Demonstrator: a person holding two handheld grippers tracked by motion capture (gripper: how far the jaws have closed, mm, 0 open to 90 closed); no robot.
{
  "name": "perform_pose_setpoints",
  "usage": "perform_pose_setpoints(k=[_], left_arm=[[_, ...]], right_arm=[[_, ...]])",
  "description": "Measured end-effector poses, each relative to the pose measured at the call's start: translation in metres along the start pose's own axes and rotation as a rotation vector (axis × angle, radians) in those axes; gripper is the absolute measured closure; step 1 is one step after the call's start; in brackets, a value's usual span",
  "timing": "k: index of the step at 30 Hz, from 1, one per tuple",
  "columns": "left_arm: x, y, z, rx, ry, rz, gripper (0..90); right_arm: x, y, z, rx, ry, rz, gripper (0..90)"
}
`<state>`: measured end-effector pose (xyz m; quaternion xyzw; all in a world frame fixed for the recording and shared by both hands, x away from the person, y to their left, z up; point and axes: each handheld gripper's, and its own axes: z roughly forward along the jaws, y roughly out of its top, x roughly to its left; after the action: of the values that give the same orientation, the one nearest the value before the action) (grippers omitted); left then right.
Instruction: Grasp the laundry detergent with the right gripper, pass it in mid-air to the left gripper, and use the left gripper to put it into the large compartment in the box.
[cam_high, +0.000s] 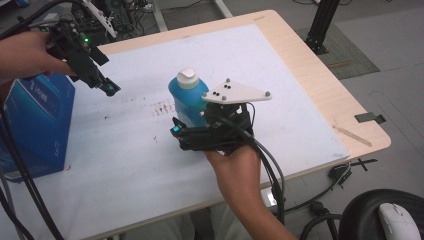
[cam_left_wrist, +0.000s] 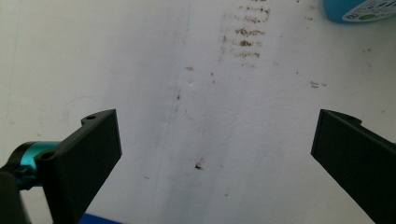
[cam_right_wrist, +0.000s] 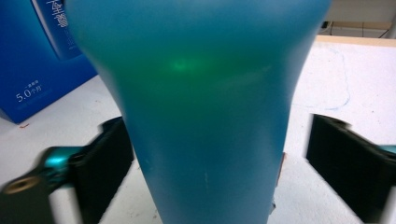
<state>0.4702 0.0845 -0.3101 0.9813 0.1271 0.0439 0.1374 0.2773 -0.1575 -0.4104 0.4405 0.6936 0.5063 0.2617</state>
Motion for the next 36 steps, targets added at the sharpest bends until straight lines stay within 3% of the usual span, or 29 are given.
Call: perform_pose_setpoints(k=[12,14,31,36], left_arm=[[0.0006,-0.0017,-0.0002,0.002,0.0,0.001,1.7],[0.0003,-0.0017,0.0002,0.0,-0.001,-0.002,1.6],[0.0007,-0.0016,0.0021,0.001,-0.004,-0.002,1.7],[0.0012,-0.0024,0.0025,0.001,-0.005,-0.004,1.6]], right_arm=[[-0.0003,-0.0015,0.0017,0.012,0.003,0.022,19.8],[-0.0002,-0.0018,0.0013,0.009,0.01,0.021,26.7],[0.002,-0.0037,0.0026,-0.009,0.009,-0.014,41.3],[0.0051,-0.0046,0.0018,-0.021,-0.017,-0.027,43.1]])
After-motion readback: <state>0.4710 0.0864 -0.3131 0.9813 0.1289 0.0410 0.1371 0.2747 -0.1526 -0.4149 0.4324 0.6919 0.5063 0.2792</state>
